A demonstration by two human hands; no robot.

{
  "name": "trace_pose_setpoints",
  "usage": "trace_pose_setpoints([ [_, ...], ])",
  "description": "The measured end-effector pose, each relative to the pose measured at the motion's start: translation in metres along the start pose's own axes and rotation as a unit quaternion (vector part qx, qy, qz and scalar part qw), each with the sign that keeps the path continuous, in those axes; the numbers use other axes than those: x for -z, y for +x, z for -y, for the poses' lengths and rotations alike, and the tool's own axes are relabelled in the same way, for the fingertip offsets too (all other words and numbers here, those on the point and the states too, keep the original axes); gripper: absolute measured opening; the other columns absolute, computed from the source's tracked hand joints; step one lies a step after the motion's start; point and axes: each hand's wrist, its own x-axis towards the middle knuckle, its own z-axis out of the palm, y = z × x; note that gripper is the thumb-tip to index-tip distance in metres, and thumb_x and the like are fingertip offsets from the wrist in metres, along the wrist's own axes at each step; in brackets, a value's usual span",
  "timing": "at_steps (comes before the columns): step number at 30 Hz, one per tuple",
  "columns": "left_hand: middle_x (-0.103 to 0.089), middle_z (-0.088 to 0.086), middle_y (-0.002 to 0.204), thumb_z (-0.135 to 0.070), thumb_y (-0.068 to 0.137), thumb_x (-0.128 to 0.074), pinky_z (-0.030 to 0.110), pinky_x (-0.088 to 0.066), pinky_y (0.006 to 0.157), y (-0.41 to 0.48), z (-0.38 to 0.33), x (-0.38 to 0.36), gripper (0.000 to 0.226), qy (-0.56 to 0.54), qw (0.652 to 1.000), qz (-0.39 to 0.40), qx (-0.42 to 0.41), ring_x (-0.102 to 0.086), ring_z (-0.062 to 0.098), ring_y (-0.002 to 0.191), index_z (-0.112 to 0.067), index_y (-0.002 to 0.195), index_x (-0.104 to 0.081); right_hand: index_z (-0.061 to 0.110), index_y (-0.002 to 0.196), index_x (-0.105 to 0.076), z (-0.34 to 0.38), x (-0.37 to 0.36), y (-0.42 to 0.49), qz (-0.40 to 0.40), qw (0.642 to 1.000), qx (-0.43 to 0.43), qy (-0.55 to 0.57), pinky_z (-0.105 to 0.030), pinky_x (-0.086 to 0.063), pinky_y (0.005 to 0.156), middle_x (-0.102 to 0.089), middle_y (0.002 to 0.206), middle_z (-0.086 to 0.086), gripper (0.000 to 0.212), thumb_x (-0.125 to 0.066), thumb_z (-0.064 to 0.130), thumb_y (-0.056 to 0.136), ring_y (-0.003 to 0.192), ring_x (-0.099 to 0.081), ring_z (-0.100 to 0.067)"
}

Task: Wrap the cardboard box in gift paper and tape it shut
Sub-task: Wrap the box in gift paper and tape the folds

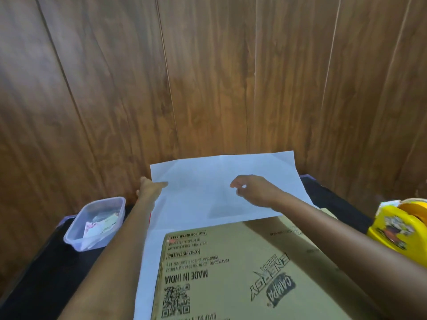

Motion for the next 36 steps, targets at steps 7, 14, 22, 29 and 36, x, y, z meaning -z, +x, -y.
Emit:
trace_pose_setpoints([
  [7,-0.037,0.017,0.137,-0.028,0.073,-0.078,0.047,-0.037,0.102,0.018,-0.001,-0.007,0.078,0.029,0.998,-0.062,-0.01,-0.035,0.036,0.126,-0.007,0.133,-0.033,0.014,0.127,-0.053,-0.009,-0.009,0.019,0.003,1.0,-0.002,-0.024,-0.025,-0.038,0.094,-0.05,0.135,-0.005,0.032,-0.042,0.014,0.097,0.123,-0.047,-0.02],
  [14,-0.063,0.008,0.077,-0.007,0.086,-0.063,0.029,-0.048,0.062,0.006,-0.002,0.004,0.012,-0.103,0.984,0.028,-0.14,-0.058,0.022,0.068,-0.013,0.077,-0.059,0.013,0.128,-0.053,-0.01,-0.013,0.029,-0.018,1.0,-0.003,-0.022,-0.027,-0.038,0.095,-0.051,0.135,-0.006,0.033,-0.044,0.014,0.096,0.123,-0.047,-0.021],
  [22,-0.073,-0.004,0.086,-0.034,0.071,-0.075,0.022,-0.054,0.065,-0.078,-0.032,0.073,0.038,-0.251,0.91,0.219,-0.245,-0.067,0.011,0.073,-0.013,0.101,-0.063,0.016,0.148,-0.02,0.026,0.028,0.016,-0.224,0.961,0.035,-0.159,-0.044,-0.02,0.11,-0.015,0.154,-0.008,0.074,-0.058,0.014,0.084,0.141,-0.015,-0.028],
  [29,-0.065,-0.008,0.067,-0.029,0.067,-0.072,0.014,-0.047,0.059,-0.14,-0.031,0.13,0.011,-0.232,0.896,0.25,-0.285,-0.059,0.005,0.062,-0.023,0.063,-0.064,0.016,0.125,-0.053,0.045,0.078,-0.036,-0.325,0.909,0.085,-0.246,-0.053,-0.002,0.112,-0.048,0.13,-0.005,0.041,-0.057,0.013,0.085,0.136,-0.024,-0.026],
  [36,-0.066,0.004,0.117,-0.005,0.083,-0.058,0.023,-0.05,0.087,-0.195,-0.001,0.184,0.021,-0.203,0.903,0.193,-0.325,-0.062,0.014,0.104,-0.012,0.099,-0.069,0.01,0.079,-0.067,0.041,0.07,-0.127,-0.369,0.874,0.204,-0.242,-0.042,-0.022,0.101,-0.064,0.082,-0.003,0.009,-0.063,0.015,0.085,0.096,-0.053,-0.029],
])
